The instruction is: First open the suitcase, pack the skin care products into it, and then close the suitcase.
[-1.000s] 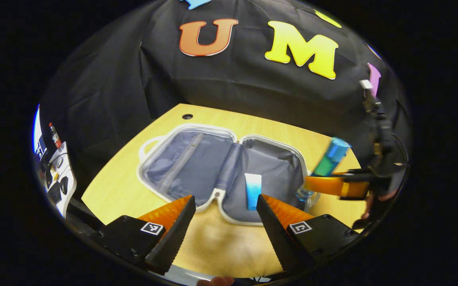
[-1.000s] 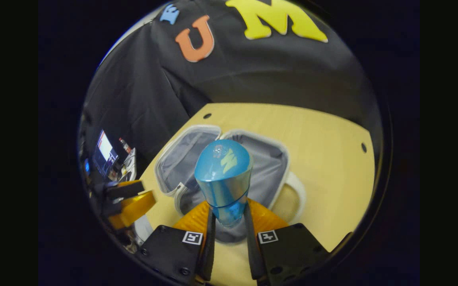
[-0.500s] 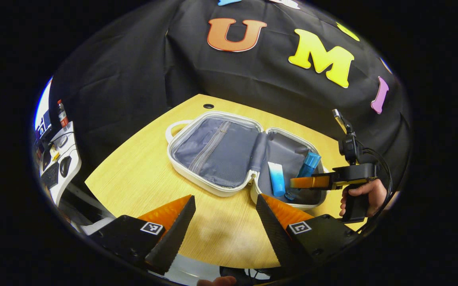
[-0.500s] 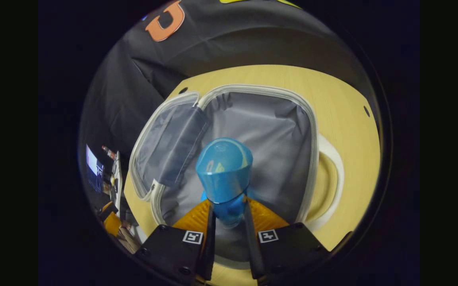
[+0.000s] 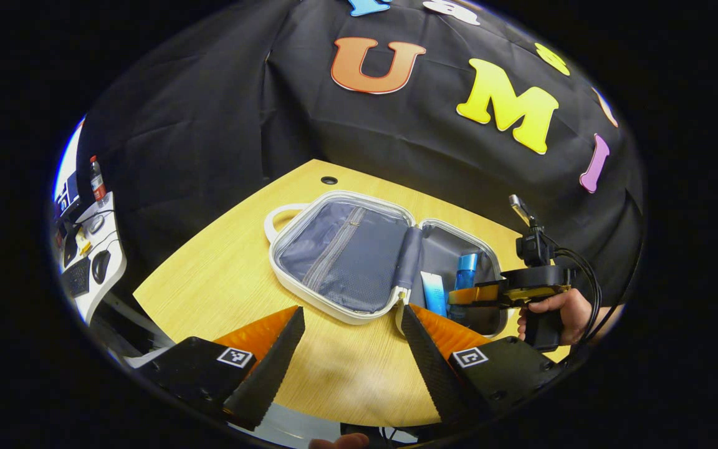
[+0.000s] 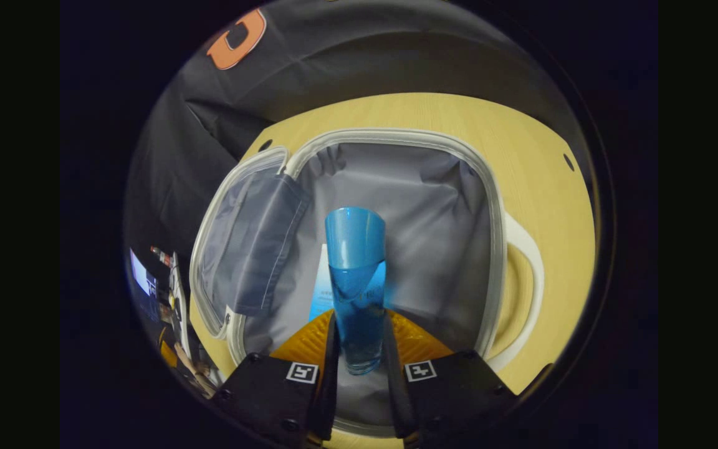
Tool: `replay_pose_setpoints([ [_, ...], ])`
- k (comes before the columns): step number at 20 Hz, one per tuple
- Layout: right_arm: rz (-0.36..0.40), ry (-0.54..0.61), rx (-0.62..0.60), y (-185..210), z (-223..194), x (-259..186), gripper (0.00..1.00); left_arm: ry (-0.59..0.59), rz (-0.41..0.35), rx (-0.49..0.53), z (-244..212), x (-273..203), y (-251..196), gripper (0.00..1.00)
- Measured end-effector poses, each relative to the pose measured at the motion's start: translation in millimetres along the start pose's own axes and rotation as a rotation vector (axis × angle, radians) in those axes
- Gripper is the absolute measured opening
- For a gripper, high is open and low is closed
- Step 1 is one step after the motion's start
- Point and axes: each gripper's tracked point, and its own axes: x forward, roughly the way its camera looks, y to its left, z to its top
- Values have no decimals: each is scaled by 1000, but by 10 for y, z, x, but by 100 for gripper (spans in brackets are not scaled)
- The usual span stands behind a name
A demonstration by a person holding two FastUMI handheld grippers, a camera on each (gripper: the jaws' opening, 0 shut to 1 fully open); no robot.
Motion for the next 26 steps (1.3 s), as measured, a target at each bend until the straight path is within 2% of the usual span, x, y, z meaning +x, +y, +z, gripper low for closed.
replay_pose_setpoints([
  [3, -26, 14, 11, 4, 5, 36, 31, -24, -22, 10, 42, -38, -32, 100],
  [4, -34, 19, 12, 0, 2, 46, 34, -27, -29, 10, 51, -56, -38, 100],
  [12, -82, 60, 13, -33, -3, 108, 35, -56, -45, 14, 150, -112, -15, 100],
  [18, -84, 55, -5, -21, -22, 91, 37, -45, -59, 6, 115, -90, -8, 100],
  [20, -83, 44, -27, -15, -25, 43, 41, -49, -80, 2, 146, -67, -21, 100],
  [23, -55, 27, -76, 34, -78, -123, 49, -76, -154, -40, 267, -38, -123, 100],
  [26, -50, -26, -183, 57, -88, -345, 65, -111, -149, -37, 387, 2, 40, 99],
])
